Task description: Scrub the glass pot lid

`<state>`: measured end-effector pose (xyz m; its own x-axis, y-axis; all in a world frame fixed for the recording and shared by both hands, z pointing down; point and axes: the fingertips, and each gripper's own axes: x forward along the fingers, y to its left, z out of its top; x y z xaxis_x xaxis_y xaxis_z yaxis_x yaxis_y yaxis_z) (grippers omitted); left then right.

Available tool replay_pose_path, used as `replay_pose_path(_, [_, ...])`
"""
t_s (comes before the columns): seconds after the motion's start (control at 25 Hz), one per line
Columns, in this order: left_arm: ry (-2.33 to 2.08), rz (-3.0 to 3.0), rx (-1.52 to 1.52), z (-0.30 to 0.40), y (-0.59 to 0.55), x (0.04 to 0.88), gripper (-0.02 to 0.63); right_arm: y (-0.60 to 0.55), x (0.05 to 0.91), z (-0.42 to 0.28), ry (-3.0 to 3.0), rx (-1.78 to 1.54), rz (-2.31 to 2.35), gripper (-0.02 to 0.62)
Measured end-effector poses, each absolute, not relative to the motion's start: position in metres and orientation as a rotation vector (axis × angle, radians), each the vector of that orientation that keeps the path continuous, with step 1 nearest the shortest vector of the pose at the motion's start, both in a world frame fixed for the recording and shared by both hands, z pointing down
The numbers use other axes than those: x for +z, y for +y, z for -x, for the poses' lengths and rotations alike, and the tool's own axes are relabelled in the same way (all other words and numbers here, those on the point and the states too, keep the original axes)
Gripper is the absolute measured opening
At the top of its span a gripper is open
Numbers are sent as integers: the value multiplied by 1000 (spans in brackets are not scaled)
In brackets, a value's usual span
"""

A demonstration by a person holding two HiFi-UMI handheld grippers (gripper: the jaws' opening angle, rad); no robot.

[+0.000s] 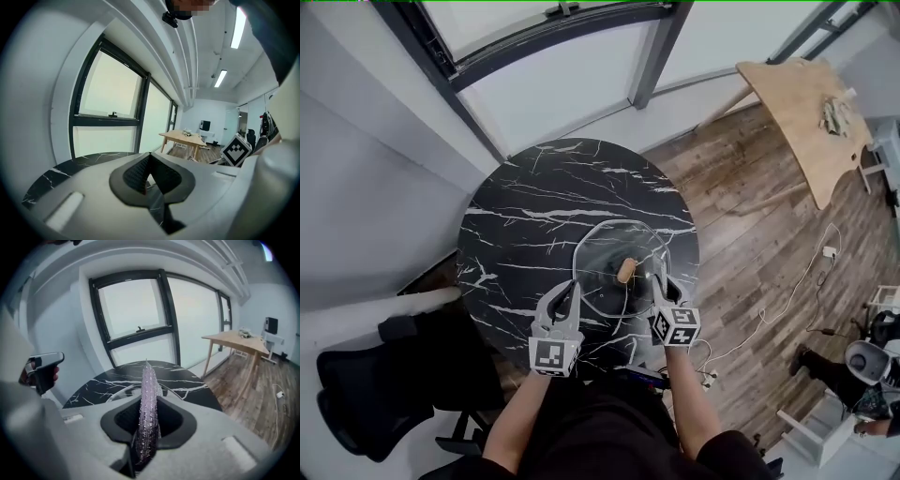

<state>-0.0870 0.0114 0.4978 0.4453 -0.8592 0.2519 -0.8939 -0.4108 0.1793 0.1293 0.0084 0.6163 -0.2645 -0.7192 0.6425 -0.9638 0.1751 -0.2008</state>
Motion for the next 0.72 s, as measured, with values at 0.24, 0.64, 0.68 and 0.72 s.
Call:
replay_pose_path(0.24, [-1499, -2410, 222, 69, 13, 512, 3, 12, 660, -165, -1802, 907, -1576, 76])
replay_pose_path(0.64, [-1491, -2382, 253, 58, 12, 524, 3, -6, 691, -157, -1769, 918, -1468, 81])
replay_pose_path(0.68, [-1490, -2381, 265, 57, 12, 526, 3, -8, 693, -155, -1768, 920, -1453, 82])
replay_pose_path(0.72, [-1489, -2381, 278, 57, 13, 528, 3, -10, 696, -153, -1767, 921, -1440, 83])
